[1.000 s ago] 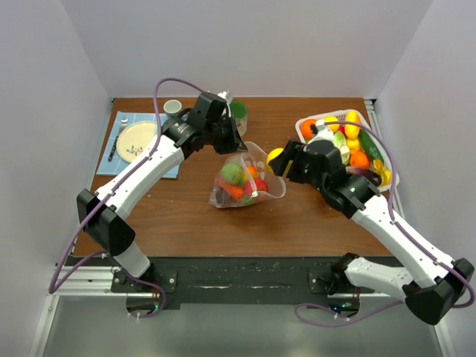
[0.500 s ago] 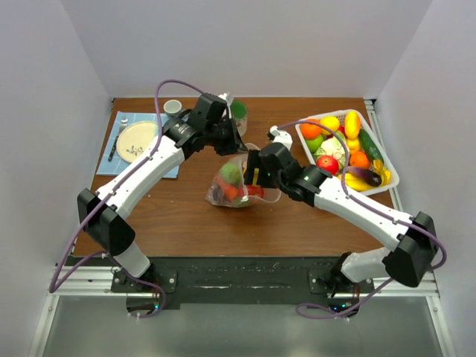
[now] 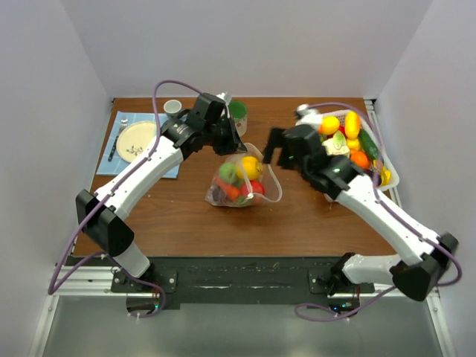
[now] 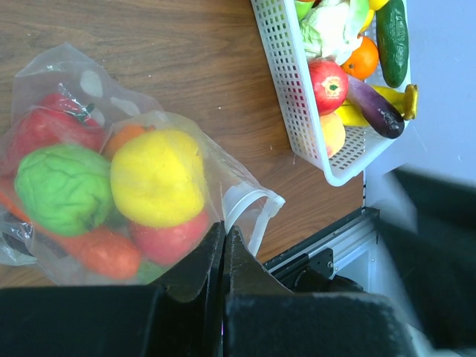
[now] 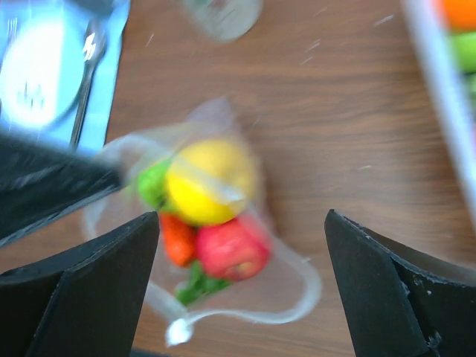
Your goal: Place the food in the zip-top bag and seal the zipper
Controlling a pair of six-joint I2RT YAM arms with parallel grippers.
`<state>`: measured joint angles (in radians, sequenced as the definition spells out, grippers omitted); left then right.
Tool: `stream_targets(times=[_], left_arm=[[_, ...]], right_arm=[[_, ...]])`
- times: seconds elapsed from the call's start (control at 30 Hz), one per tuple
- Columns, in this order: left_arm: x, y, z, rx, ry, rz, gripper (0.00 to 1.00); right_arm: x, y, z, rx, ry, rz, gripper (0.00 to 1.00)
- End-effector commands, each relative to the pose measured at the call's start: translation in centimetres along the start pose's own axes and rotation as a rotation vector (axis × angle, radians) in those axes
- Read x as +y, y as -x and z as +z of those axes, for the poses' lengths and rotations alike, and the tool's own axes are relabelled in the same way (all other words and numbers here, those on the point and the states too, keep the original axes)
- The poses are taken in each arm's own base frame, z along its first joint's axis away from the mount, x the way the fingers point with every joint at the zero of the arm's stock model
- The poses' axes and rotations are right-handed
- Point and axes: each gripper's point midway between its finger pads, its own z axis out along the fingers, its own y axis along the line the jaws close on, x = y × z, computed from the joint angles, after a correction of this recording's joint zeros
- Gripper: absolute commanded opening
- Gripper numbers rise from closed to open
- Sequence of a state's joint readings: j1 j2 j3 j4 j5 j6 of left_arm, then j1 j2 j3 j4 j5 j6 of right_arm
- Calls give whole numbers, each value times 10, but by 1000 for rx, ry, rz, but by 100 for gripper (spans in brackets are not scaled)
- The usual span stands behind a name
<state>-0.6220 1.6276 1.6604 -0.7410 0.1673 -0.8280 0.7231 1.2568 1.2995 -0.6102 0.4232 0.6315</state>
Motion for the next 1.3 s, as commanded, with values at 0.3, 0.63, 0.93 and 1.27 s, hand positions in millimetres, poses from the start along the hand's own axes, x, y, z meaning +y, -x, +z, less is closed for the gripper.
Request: stream_targets(times=[0.3, 0.63, 0.93, 1.27], left_arm=[[-31, 23, -10, -54, -97, 10, 0], [-29, 22, -11, -50, -88, 26, 0], [-27, 22, -8, -48, -82, 22, 0], [-65, 16, -26, -61, -181, -57, 0]], right_arm=[[-190, 21, 59, 20, -411, 166, 97], [-236, -25, 109, 134, -495, 205, 98], [-248, -54, 132, 201, -506, 226, 97], [-245, -10, 97, 102, -524, 187, 58]])
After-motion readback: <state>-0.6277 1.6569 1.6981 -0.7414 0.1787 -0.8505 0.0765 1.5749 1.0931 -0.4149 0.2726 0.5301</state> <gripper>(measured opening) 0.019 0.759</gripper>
